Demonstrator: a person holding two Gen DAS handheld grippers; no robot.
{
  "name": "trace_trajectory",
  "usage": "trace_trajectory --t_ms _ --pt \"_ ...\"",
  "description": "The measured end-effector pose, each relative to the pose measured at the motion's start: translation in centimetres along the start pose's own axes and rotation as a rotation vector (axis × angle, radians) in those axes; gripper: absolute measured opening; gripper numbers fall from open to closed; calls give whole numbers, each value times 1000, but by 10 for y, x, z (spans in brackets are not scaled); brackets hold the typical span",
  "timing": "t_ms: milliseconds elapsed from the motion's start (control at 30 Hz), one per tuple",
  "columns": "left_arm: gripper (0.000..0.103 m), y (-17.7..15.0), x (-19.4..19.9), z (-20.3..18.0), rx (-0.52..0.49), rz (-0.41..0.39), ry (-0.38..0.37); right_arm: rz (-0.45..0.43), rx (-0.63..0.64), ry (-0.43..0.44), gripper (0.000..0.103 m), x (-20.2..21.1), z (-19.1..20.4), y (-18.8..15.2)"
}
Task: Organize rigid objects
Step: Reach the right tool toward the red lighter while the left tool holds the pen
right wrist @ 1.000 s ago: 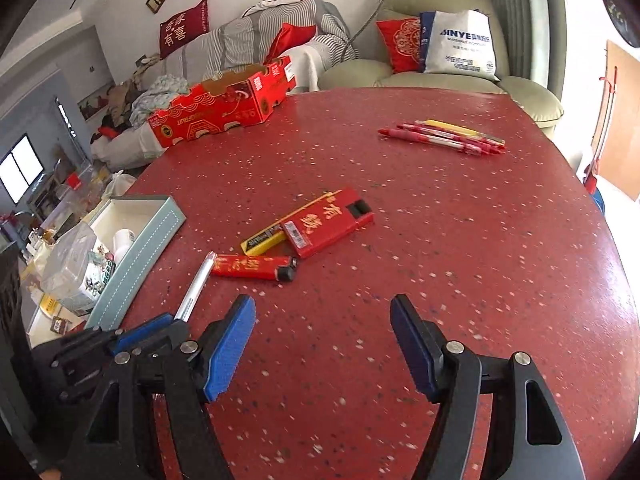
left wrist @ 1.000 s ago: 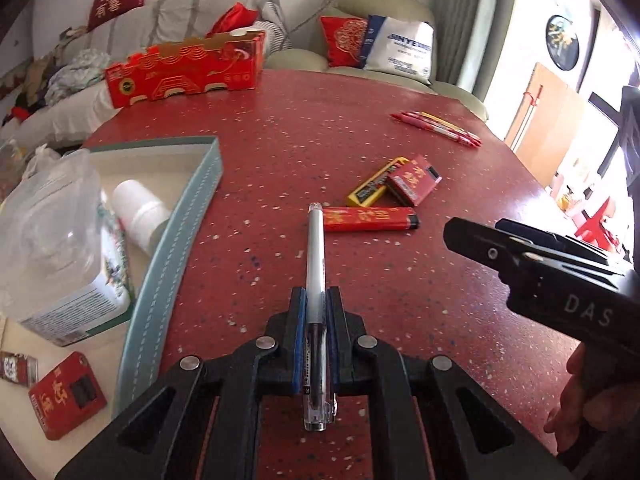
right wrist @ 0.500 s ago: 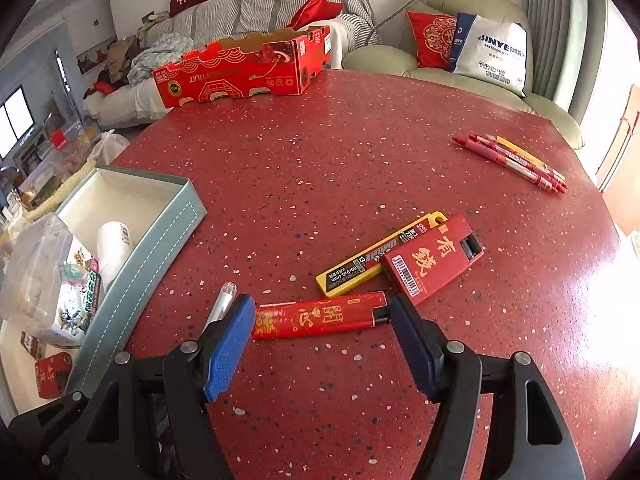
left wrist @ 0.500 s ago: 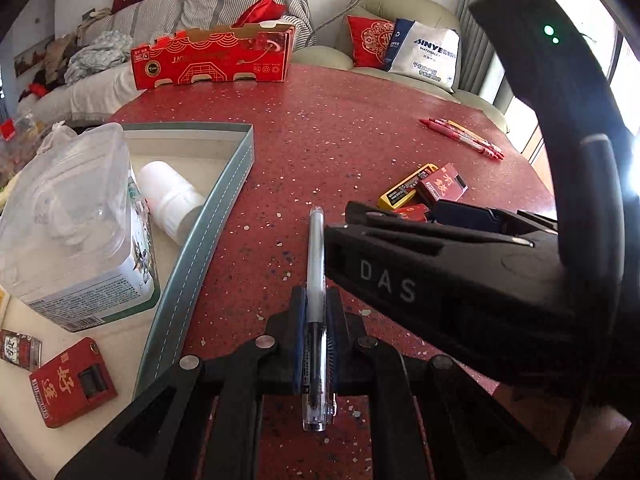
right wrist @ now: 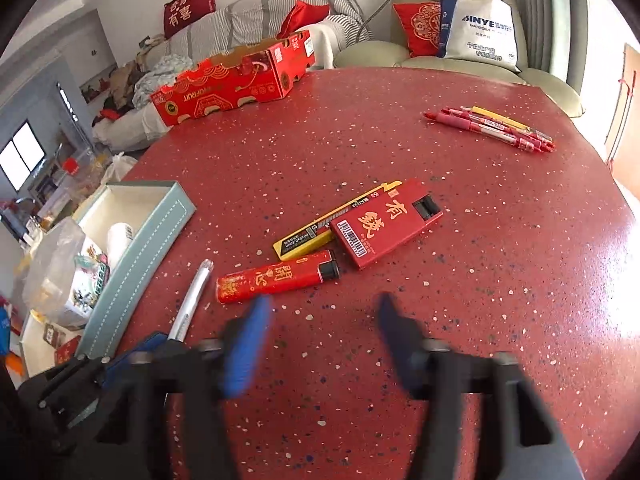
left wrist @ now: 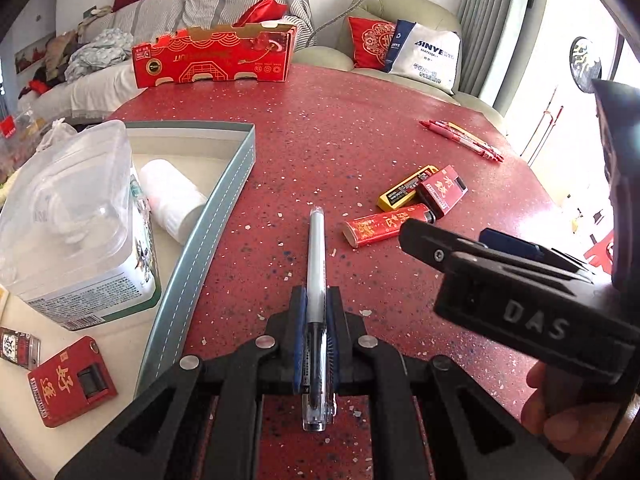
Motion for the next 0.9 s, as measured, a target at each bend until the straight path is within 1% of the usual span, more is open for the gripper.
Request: trace_trajectory --t_ms 67,133,167,200,233,267,300,433,467,500,600,700,800,833,867,900 --pt "11 0 0 3 16 -1 -18 -8 58 -4 92 -1 16 4" --pt "11 0 0 3 13 -1 -15 -3 97 -47 91 -6 27 8" --pt "11 0 0 3 14 -1 -16 5 104 -32 85 -11 33 10" --pt "11 0 0 3 16 -1 -19 25 111 -13 78 -17 37 9" --pt "11 0 0 3 21 -1 -24 65 133 -9 78 -25 42 7" --pt "12 0 0 4 28 -1 -32 117 175 -24 79 -35 46 2" --pt "13 0 0 5 37 0 -42 98 230 -48 79 -34 51 1" --pt "12 0 1 2 27 -1 -32 96 206 -15 78 -36 37 4" --pt "12 0 1 2 26 -1 -30 91 211 -18 72 -35 33 5" --pt "12 0 1 2 26 -1 -29 93 230 -20 70 -36 33 6" --pt "12 0 0 0 10 1 -8 96 274 -17 69 -36 34 4" --pt "12 -1 -1 -5 -22 6 10 91 253 -17 69 -28 27 0" --pt "12 -2 -2 -15 -92 9 45 92 185 6 69 -12 8 -9" --pt "13 -3 -2 -18 -109 12 28 94 155 25 69 -4 -1 -12" --pt "13 -3 -2 -19 -114 12 31 100 147 36 69 3 -11 -17" --pt "13 -3 -3 -17 -108 12 24 112 165 30 69 9 -20 -22"
Point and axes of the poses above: each gripper's, at about its wrist camera, not at the fingertips, and x roughly against the way its jaws point, z to its left, y to its top, the point moved 5 cm from there along -x, roughly the way its jaws point
